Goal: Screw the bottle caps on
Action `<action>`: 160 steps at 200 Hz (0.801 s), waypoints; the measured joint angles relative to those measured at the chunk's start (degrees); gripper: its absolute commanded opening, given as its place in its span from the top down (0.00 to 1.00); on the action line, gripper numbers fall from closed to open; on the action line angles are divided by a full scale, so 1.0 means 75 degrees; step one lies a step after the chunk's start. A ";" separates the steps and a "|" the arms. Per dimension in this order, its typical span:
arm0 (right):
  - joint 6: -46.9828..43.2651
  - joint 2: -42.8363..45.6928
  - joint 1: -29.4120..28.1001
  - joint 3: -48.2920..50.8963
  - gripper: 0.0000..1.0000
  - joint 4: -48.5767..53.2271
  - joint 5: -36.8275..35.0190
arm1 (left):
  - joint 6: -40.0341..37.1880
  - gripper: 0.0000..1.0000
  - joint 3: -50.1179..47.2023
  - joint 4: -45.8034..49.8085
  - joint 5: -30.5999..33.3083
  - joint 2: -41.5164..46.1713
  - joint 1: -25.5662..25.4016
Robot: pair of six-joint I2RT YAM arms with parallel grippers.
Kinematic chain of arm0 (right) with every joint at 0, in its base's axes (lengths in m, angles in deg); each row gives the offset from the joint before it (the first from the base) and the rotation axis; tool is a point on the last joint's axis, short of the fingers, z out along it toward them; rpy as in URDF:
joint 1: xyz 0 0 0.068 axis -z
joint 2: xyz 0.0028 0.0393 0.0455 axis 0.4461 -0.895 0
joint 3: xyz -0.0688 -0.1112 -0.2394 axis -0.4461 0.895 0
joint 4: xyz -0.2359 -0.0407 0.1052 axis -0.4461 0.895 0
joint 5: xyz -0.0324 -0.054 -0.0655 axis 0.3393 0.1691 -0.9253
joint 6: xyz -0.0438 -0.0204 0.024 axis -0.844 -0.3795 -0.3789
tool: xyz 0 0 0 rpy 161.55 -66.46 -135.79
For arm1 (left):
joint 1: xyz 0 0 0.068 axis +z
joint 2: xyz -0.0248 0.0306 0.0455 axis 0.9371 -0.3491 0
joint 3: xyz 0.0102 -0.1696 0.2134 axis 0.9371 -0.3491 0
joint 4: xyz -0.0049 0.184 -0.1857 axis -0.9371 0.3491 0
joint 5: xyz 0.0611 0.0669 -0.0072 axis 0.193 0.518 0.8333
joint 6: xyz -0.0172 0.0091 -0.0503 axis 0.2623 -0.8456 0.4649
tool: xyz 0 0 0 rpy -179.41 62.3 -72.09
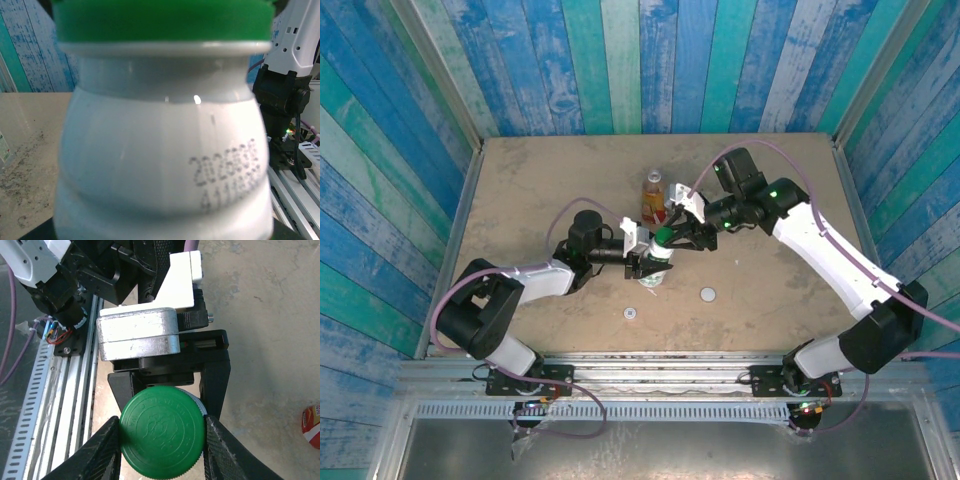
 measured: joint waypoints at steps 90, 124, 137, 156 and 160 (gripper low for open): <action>0.3191 0.0003 -0.0280 0.0356 0.91 -0.1507 -0.2075 | 0.0516 0.53 -0.0003 -0.0216 0.2582 -0.0146 -0.0076; 0.5214 0.0000 -0.1026 0.0516 0.86 -0.1979 -0.4296 | 0.0449 0.53 0.0157 -0.0207 0.3596 -0.0455 -0.0227; 0.5700 0.0003 -0.1189 0.0516 0.84 -0.1985 -0.4832 | 0.0396 0.53 0.0198 -0.0137 0.3905 -0.0460 -0.0283; 0.6009 0.0050 -0.1274 0.0516 0.63 -0.2008 -0.5240 | 0.0297 0.52 0.0251 -0.0096 0.4167 -0.0460 -0.0315; 0.6000 0.0064 -0.1268 0.0516 0.58 -0.2002 -0.5251 | 0.0286 0.52 0.0254 -0.0102 0.4176 -0.0460 -0.0318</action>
